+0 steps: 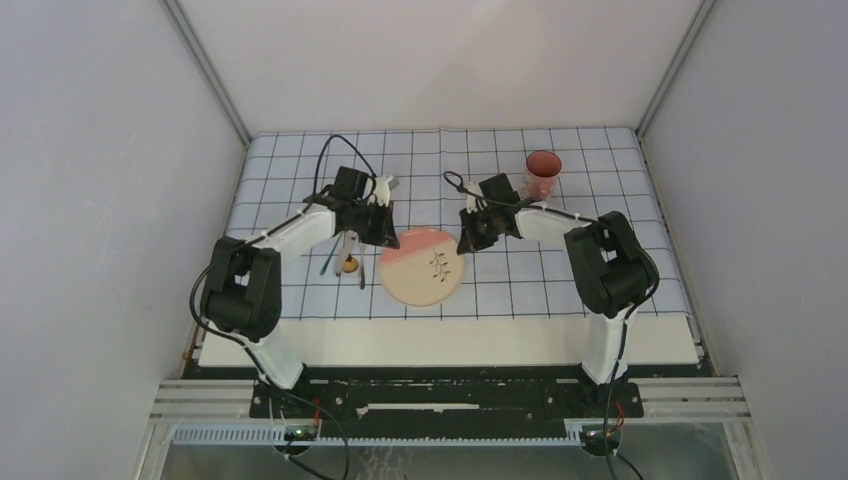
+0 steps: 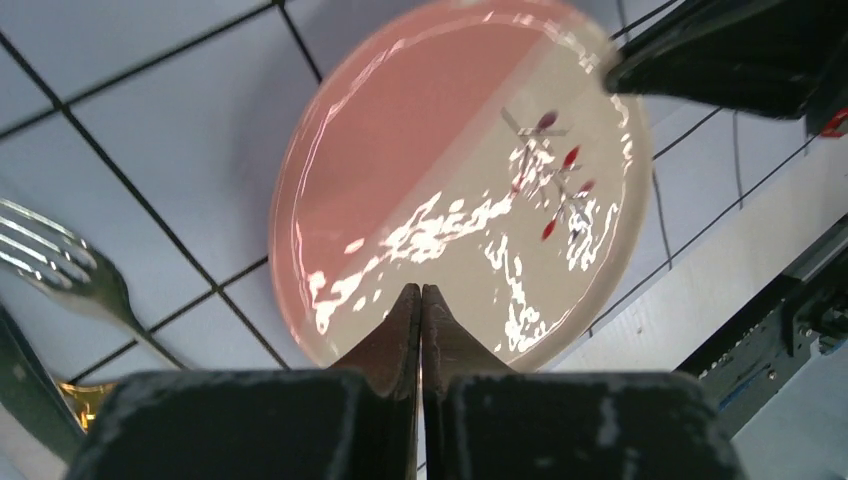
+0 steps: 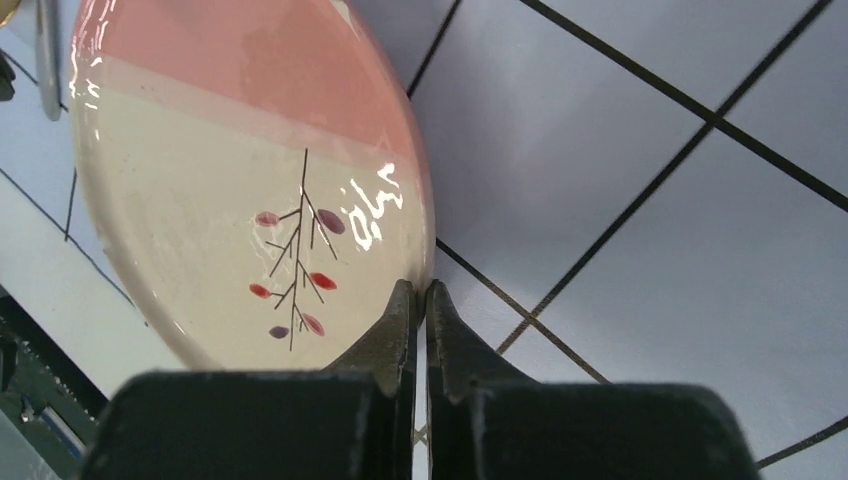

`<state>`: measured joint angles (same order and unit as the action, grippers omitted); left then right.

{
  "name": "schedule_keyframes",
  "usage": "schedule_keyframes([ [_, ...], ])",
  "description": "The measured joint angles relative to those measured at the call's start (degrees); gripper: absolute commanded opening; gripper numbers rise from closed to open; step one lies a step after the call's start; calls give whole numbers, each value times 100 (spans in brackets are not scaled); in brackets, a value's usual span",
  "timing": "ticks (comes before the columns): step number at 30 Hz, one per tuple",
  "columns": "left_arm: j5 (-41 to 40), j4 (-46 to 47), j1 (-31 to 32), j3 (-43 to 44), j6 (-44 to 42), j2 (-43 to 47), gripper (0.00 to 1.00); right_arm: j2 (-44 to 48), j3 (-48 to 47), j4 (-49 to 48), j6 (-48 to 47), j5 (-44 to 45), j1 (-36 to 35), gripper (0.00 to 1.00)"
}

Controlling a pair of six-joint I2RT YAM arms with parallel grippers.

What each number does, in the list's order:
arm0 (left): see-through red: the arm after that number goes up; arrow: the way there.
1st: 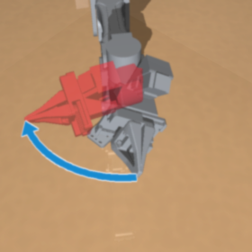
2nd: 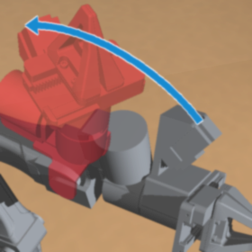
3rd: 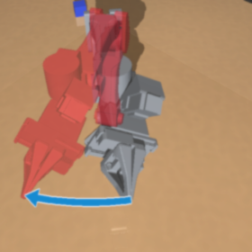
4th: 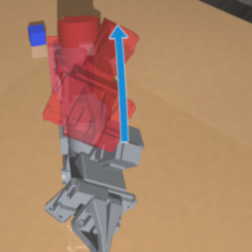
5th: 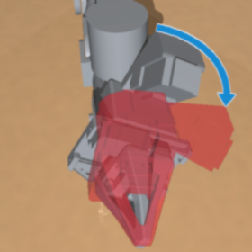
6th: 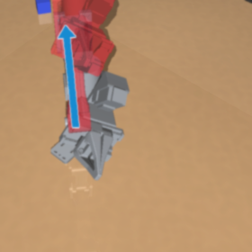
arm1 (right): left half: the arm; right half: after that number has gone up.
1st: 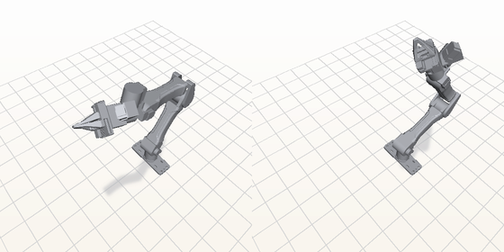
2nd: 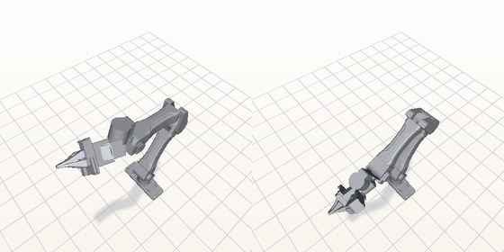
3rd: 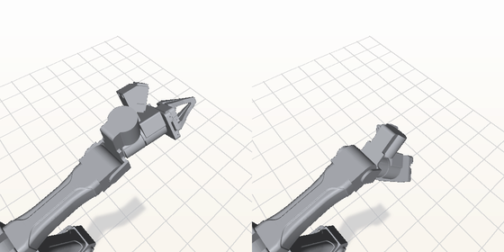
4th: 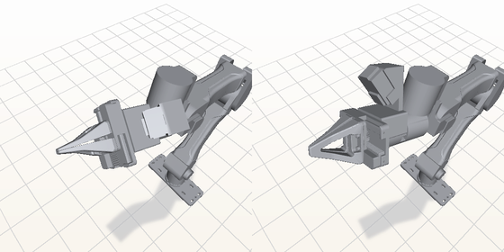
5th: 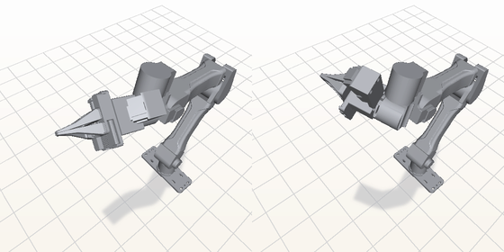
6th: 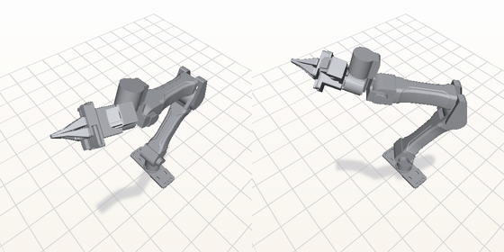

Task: Set the dinner table for one person
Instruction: Pick up the plate from the napkin.

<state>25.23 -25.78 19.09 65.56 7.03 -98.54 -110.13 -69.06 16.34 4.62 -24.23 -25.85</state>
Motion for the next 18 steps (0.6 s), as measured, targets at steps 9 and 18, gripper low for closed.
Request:
schedule_keyframes([
  [9,94,118,28,197,-11,2,0,9,-343,146,-11,-214,129,0],
  [18,101,114,28,181,-59,4,0,-26,-431,205,-50,-197,374,0],
])
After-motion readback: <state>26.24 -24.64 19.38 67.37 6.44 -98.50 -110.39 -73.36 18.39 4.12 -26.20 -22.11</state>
